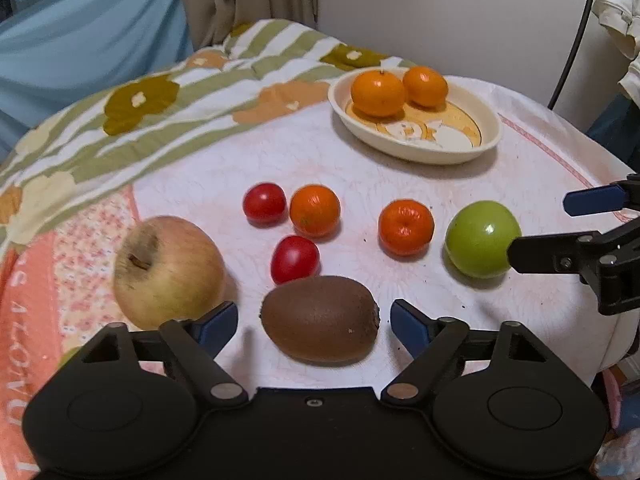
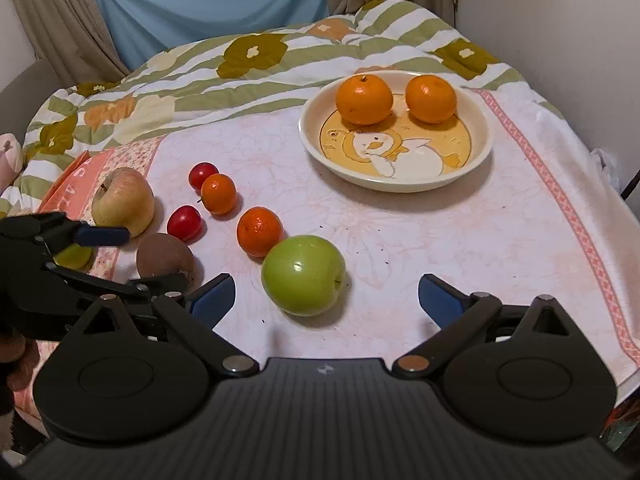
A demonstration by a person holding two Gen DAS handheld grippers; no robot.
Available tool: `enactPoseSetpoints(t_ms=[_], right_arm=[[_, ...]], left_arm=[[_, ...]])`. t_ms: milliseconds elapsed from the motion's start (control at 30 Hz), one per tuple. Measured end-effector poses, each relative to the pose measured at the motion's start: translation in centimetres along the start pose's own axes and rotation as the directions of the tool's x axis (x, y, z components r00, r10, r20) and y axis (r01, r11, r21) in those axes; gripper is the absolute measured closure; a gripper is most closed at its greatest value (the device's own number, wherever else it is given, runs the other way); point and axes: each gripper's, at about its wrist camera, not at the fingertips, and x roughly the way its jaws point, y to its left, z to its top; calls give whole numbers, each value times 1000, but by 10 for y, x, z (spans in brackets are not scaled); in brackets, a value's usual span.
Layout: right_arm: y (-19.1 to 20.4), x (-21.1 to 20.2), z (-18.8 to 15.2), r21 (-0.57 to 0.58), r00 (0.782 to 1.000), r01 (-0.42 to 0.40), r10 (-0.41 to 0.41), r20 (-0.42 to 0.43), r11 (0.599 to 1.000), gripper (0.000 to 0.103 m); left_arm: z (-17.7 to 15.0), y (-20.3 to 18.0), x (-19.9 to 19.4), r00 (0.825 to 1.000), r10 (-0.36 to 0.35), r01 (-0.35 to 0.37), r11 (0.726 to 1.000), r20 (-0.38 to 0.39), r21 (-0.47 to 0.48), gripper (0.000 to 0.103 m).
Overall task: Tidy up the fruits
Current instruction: 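Move the left tool to the brown kiwi and close on it, then lift the kiwi with the left tool while the right tool grasps a green apple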
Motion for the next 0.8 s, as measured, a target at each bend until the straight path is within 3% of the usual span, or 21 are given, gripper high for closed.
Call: enactPoseSetpoints(t_ms=[433,800], right_arm=[[5,13,2,-1,1000,14,-14,-14,1000,0],[10,25,3,-15,999,7,-7,-33,1000,5]], left_arm=[[-4,0,12,1000,-23,24,1000,-12,6,31],[-10,1,5,1000,-24,24,1000,-8,-10,33]])
